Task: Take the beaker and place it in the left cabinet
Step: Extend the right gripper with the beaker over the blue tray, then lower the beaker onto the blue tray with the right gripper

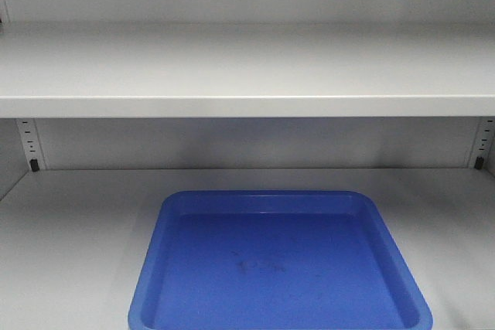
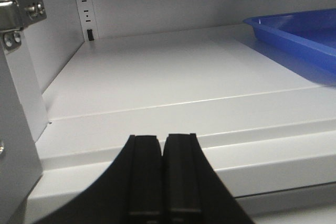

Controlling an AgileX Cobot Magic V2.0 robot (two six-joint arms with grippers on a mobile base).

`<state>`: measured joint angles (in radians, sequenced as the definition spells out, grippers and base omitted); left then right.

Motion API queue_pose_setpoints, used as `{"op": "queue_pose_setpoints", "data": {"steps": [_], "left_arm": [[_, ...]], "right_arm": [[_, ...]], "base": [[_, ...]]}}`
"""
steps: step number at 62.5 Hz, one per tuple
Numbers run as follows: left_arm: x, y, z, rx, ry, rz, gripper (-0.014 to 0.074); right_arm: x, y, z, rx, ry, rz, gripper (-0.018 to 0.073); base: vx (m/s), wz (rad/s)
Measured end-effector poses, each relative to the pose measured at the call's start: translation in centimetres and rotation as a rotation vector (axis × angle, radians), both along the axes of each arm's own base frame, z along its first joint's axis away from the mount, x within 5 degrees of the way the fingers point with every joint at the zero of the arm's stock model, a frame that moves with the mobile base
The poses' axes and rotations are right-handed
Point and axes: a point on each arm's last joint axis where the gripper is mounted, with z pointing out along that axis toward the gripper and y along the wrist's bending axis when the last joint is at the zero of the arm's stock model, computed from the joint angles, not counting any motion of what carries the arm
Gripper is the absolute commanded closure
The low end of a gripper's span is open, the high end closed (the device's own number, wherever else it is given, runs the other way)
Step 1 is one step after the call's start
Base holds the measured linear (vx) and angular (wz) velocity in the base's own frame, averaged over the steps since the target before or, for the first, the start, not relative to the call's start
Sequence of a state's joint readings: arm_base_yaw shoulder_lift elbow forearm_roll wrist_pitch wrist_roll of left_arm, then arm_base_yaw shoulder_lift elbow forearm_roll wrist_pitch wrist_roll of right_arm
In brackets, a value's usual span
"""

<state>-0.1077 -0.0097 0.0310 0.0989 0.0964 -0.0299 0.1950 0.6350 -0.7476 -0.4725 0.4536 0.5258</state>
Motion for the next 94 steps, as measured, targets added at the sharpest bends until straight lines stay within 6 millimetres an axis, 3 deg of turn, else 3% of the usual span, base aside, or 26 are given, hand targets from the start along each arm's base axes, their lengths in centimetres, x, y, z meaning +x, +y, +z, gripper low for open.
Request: {"op": "queue_pose_setpoints", "data": {"steps": [27, 41, 53, 68, 94], "left_arm": [[0.0, 0.0, 0.0, 0.000, 0.000, 0.000, 0.0604], [0.0, 0.0, 0.0, 0.000, 0.000, 0.000, 0.0604], [0.0, 0.0, 0.0, 0.000, 0.000, 0.000, 0.0604], [0.0, 0.0, 0.0, 0.000, 0.000, 0.000, 0.0604], [0.0, 0.0, 0.0, 0.000, 0.000, 0.000, 0.0604]], "right_arm": [[3.2, 1.0, -1.2, 0.022, 0.060, 0.040, 0.0561], [8.0, 3.5, -1.5, 0.064, -0.108, 0.207, 0.0561], [13.0, 5.8, -4.9, 0.043, -0.106, 0.349, 0.0561], [16.7, 8.7, -9.2, 0.021, -0.102, 0.599, 0.0561], [22.7, 14.2, -10.9, 0.006, -0.090, 0.738, 0.0558]], "base": [[0.00, 0.00], [0.00, 0.00], [0.00, 0.00], [0.00, 0.00], [0.00, 0.00]]}}
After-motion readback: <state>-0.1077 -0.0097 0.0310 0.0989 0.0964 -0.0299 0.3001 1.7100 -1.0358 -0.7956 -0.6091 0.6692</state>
